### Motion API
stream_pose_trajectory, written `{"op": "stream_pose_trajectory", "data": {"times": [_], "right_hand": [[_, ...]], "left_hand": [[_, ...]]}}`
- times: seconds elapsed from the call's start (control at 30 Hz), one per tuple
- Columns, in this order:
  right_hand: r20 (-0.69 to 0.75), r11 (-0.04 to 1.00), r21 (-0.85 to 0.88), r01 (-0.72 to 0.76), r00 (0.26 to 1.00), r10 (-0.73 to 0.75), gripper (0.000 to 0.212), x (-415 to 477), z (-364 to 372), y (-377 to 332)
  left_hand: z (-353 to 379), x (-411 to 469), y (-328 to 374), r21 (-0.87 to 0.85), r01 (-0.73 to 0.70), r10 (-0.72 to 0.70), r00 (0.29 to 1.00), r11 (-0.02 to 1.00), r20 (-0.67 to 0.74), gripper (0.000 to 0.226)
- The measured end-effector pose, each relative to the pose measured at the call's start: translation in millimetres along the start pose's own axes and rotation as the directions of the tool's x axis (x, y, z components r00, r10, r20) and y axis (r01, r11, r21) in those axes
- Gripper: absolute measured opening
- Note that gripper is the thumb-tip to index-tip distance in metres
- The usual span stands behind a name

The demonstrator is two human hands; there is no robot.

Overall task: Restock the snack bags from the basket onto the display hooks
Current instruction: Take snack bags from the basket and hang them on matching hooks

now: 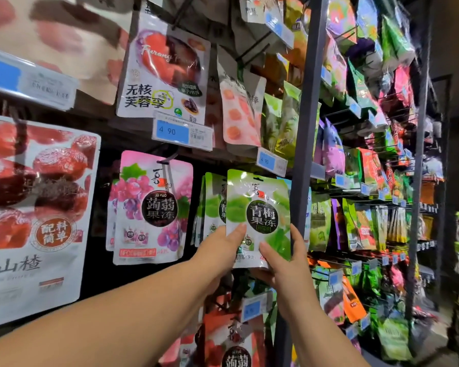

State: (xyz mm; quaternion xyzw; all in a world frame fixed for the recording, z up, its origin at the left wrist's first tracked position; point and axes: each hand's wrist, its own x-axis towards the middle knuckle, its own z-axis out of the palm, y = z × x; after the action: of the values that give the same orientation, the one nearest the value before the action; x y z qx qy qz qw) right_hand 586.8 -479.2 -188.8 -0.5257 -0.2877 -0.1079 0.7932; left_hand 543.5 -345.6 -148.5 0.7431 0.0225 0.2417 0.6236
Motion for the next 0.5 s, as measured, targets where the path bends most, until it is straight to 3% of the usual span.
{"op": "stream_pose_trajectory", "data": {"times": [0.27,0.37,0.5], "right_hand": [[-0.034,0.997,-0.067,0.037,0.999,-0.04,0.08,30,2,15],[-0.02,0.994,-0.09,0.059,0.998,-0.061,0.087,35,2,17],[0.017,0.996,-0.067,0.061,0.998,-0.06,0.079,40,0,16]], "left_hand": [[3,35,-2,-0.01,-0.011,0.012,1.0,1.0,0.015,0.1],[6,44,-6,-0.02,-0.02,0.02,1.0,1.0,0.018,0.11],[4,39,0,-0.007,-0.045,0.045,0.999,0.999,0.003,0.083]]}}
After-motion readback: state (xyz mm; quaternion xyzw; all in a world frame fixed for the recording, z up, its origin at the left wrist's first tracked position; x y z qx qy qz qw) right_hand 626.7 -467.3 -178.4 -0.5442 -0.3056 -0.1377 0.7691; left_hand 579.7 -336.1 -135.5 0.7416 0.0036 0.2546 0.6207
